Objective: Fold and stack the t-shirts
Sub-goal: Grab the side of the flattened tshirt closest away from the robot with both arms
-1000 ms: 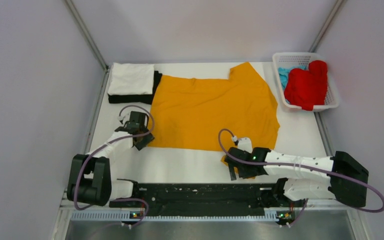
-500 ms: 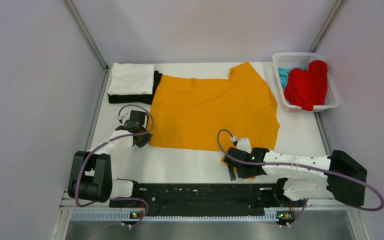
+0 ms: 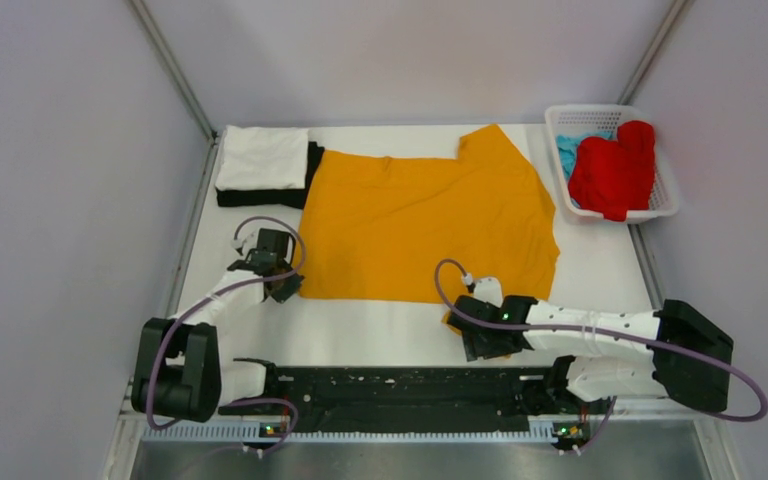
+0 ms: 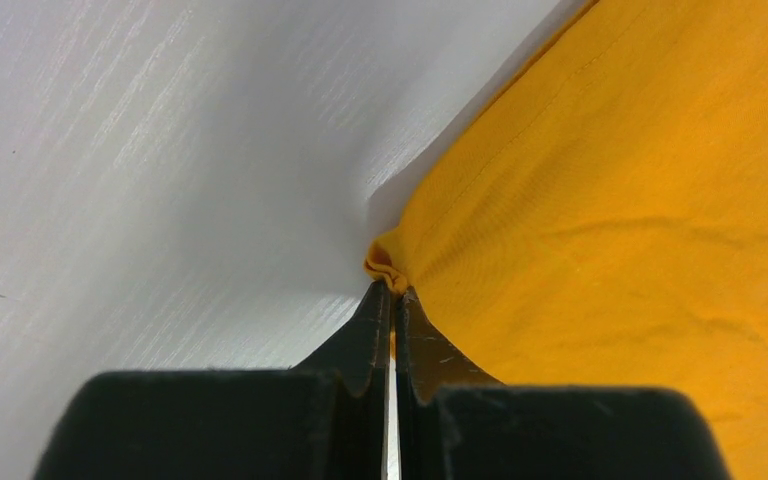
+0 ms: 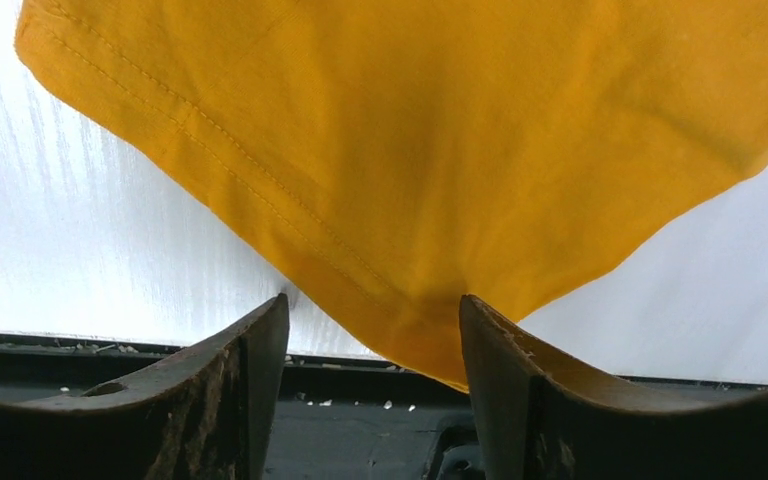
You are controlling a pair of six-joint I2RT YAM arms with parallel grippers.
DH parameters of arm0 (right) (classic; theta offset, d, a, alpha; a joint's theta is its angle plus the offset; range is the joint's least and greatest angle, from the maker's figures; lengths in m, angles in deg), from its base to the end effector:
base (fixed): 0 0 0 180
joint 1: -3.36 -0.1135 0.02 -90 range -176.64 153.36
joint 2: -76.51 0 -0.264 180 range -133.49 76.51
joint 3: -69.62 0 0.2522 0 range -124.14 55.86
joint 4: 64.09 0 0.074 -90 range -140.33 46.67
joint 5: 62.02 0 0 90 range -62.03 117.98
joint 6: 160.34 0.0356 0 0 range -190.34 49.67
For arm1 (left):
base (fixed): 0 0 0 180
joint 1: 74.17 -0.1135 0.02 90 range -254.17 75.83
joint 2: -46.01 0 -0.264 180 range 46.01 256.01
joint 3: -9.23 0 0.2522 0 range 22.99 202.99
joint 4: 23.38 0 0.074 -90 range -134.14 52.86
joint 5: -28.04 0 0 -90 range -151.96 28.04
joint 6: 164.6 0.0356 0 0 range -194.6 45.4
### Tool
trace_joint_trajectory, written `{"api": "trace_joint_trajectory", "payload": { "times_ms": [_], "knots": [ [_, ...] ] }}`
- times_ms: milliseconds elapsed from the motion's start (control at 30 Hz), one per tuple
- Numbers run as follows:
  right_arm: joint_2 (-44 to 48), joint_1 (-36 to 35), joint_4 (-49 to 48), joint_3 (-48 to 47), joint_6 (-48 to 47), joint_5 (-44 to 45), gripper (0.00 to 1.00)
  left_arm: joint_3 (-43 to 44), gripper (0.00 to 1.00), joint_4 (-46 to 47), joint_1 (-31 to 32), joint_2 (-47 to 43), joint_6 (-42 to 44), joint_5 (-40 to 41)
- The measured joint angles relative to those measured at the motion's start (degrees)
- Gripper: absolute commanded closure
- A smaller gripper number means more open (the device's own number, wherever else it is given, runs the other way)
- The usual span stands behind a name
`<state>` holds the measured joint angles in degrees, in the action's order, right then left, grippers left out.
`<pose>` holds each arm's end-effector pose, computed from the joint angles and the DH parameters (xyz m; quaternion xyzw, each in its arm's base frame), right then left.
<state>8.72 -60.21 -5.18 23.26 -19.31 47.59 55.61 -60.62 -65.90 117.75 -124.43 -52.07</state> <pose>0.0877 0.1496 0.1598 -0.0930 0.9776 -0.0219 0.1876 0.2140 -0.0249 0.1594 -0.3625 0.8977 -0.0414 0.2469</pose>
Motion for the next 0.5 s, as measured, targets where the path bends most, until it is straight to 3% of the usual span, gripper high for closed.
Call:
{"api": "trace_joint_trajectory", "payload": {
  "times_ms": [67,367,500],
  "knots": [
    [-0.3,0.0,0.2,-0.1,0.9,-0.5,0.46,0.0,1.00,-0.1,0.0,0.0,-0.1,0.0],
    [-0.3,0.0,2.5,0.0,5.4,-3.3,1.00,-1.6,1.00,-3.0,0.0,-3.4,-1.3,-0.4],
    [1.8,-0.3,3.7,1.0,6.8,-3.7,1.00,-3.0,1.00,-4.2,0.0,-5.7,-1.8,-0.4]
  ]
}}
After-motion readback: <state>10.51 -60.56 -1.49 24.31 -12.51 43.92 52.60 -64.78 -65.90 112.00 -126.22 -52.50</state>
